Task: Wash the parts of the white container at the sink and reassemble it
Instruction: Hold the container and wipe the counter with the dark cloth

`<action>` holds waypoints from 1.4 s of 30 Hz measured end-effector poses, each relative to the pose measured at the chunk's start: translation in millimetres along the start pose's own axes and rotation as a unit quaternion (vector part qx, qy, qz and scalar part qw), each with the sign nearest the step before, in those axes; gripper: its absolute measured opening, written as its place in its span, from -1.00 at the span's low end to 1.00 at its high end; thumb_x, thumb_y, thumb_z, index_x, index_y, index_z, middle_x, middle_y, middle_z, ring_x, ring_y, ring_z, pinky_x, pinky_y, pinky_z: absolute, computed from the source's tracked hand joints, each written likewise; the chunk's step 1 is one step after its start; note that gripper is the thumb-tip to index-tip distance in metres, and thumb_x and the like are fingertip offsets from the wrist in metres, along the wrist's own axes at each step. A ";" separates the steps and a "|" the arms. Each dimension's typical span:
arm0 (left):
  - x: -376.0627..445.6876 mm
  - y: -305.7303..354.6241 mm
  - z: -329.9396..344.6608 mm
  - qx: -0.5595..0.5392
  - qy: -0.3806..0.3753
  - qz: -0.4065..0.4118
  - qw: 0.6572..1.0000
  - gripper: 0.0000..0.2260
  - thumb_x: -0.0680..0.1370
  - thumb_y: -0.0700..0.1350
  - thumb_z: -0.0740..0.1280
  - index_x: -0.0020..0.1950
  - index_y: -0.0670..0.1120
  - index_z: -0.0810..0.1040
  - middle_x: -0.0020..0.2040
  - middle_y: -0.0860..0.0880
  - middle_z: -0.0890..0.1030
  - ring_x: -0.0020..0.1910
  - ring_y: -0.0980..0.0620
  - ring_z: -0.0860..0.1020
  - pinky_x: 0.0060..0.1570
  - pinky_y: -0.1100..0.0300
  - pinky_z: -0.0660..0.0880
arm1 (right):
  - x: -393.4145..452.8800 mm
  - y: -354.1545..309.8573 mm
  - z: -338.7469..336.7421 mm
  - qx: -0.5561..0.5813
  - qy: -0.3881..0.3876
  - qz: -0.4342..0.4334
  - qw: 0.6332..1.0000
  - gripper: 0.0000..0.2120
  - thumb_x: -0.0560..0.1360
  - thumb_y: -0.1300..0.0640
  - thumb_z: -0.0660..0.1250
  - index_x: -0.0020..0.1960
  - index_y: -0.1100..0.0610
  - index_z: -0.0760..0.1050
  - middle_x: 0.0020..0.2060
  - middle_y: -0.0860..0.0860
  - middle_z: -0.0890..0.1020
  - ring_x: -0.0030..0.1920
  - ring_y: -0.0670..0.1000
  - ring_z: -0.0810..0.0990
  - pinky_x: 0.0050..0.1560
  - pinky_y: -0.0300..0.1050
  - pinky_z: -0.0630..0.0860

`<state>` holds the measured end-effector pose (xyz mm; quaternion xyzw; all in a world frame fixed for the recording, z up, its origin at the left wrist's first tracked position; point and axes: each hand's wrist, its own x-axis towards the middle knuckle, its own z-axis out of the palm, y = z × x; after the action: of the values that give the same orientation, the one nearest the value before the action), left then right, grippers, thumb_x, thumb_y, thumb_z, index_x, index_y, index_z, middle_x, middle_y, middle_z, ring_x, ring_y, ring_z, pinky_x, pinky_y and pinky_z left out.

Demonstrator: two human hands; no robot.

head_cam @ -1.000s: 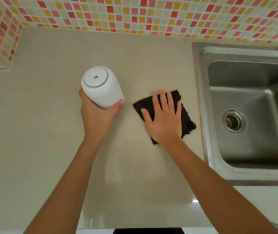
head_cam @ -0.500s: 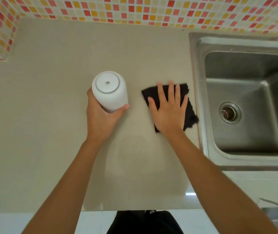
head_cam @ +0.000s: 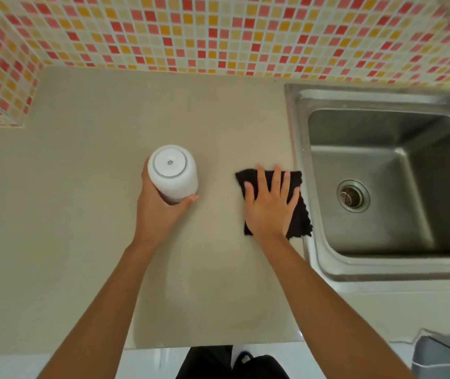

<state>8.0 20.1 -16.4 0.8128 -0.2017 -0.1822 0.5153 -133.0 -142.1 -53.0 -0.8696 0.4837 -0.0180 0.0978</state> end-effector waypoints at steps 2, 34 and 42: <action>-8.9 -1.0 -2.5 0.011 -0.013 -0.006 1.000 0.01 0.30 -0.09 0.60 0.55 0.02 0.00 0.49 0.10 0.29 0.44 0.14 0.30 0.41 0.15 0.29 | 15.7 -5.8 0.7 0.030 0.029 0.017 0.999 -0.58 0.61 -0.11 0.04 0.41 0.01 0.32 0.48 0.10 0.27 0.49 0.15 0.16 0.44 0.24 0.09; -54.0 303.1 237.6 -0.055 -0.301 0.072 0.949 -0.85 0.52 -0.02 0.40 0.01 -0.07 0.63 -0.05 -0.04 0.70 -0.02 0.04 0.66 0.13 0.00 0.56 | 85.0 246.8 -321.6 0.381 -0.044 -0.180 0.906 -0.85 0.45 0.01 0.43 -0.07 -0.02 0.48 -0.13 -0.07 0.66 -0.10 -0.10 0.63 -0.07 -0.07 0.59; -35.6 410.6 277.4 -0.028 -0.227 0.191 0.954 -0.80 0.45 -0.02 0.47 0.05 0.00 0.61 0.02 0.12 0.66 0.05 0.27 0.58 0.04 0.28 0.53 | 135.2 333.5 -401.7 0.442 0.029 -0.195 0.875 -0.88 0.45 -0.04 0.43 -0.05 -0.11 0.52 -0.16 -0.07 0.67 -0.10 -0.13 0.65 -0.08 -0.19 0.58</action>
<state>-219.7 -332.6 249.2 0.6811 -0.4599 -0.2659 0.5039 -391.0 -488.7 269.7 -0.8116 0.2482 -0.2737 0.4526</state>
